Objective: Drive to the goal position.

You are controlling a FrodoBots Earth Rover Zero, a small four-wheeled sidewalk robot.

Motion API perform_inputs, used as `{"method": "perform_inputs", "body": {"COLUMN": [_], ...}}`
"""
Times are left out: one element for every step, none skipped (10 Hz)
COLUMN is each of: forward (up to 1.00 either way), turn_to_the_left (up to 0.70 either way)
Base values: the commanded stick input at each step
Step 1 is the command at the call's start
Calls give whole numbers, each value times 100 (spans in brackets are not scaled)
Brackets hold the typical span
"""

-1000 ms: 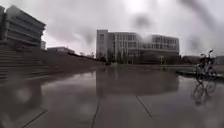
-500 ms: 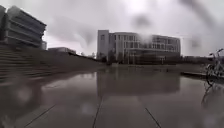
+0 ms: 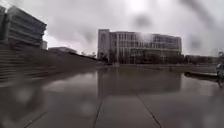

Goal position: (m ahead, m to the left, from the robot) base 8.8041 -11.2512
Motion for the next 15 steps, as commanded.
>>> {"method": "perform_inputs", "body": {"forward": [70, 70, 70, 70, 70, 70, 70, 70, 70, 47, 0, 0, 0, 0, 0], "turn_to_the_left": [0, 0, 0, 0, 0, 0, 0, 0, 0, 0, 0, 0, 0, 0, 0]}}
